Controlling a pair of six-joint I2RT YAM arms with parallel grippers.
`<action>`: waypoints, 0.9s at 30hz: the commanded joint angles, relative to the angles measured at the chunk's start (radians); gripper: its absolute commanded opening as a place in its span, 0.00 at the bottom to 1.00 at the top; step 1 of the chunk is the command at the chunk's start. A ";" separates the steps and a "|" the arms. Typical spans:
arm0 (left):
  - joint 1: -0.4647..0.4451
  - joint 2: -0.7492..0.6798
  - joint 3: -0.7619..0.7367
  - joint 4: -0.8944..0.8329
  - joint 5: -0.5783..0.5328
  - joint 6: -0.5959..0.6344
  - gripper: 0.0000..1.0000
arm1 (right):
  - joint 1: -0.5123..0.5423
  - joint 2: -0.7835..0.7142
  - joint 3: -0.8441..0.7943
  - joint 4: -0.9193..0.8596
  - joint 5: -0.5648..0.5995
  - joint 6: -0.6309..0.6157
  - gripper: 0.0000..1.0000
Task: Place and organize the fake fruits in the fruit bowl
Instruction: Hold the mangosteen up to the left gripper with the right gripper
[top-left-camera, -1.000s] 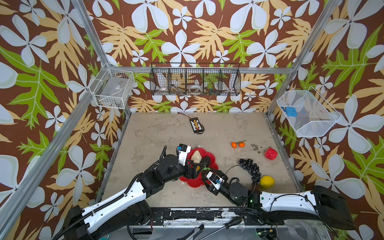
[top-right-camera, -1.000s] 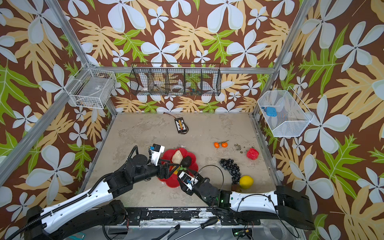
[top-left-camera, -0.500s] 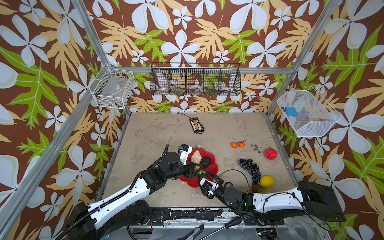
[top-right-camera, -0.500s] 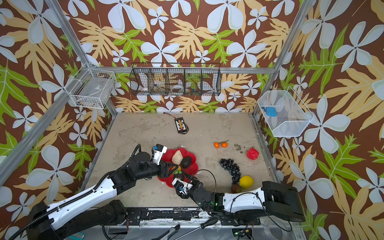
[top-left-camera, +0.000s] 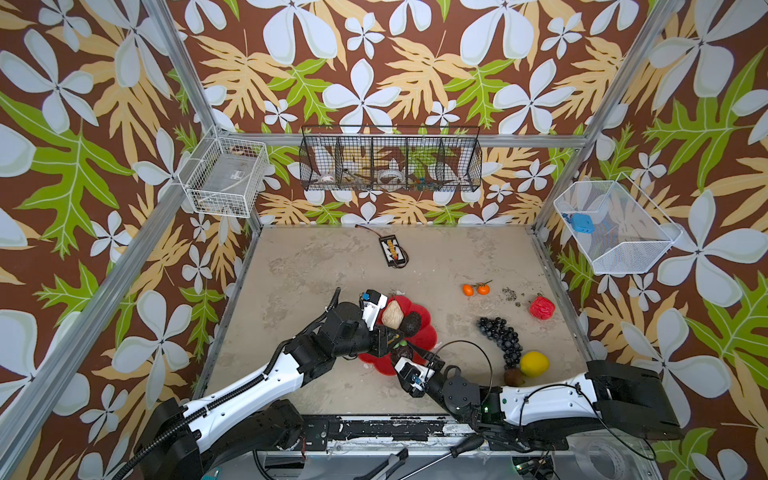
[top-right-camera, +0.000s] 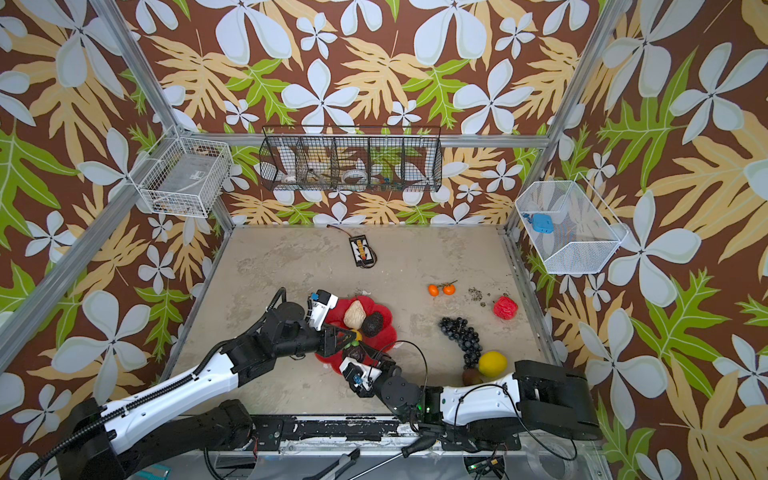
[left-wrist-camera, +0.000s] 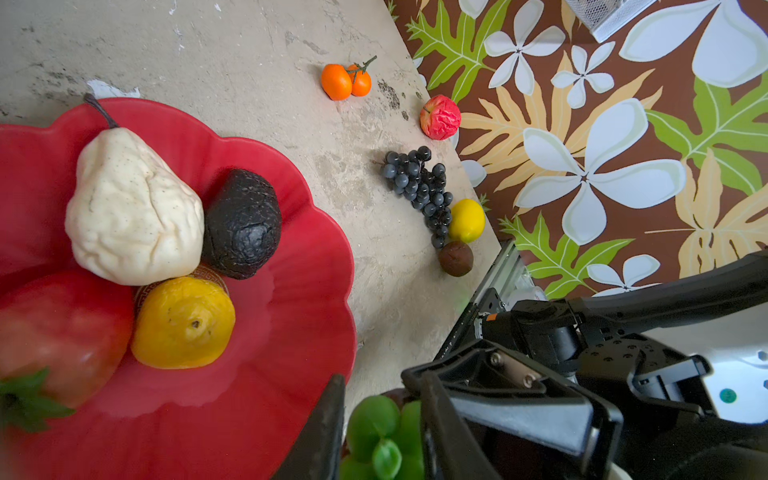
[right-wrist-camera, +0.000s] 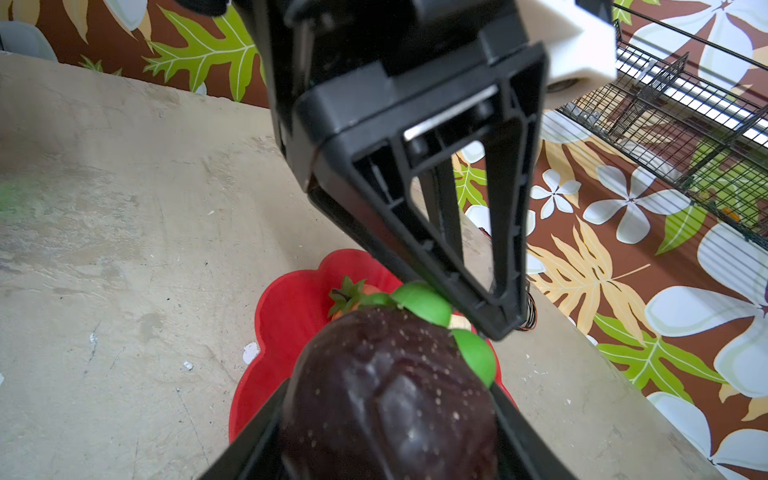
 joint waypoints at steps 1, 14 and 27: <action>0.002 -0.001 -0.006 -0.003 0.022 -0.004 0.28 | 0.002 0.004 0.006 0.031 0.016 0.007 0.62; 0.002 -0.001 -0.008 0.005 0.027 -0.010 0.17 | -0.003 0.023 0.012 0.032 0.028 0.043 0.63; 0.002 -0.001 -0.013 0.025 0.024 -0.020 0.10 | -0.031 0.003 0.018 -0.005 0.017 0.090 0.65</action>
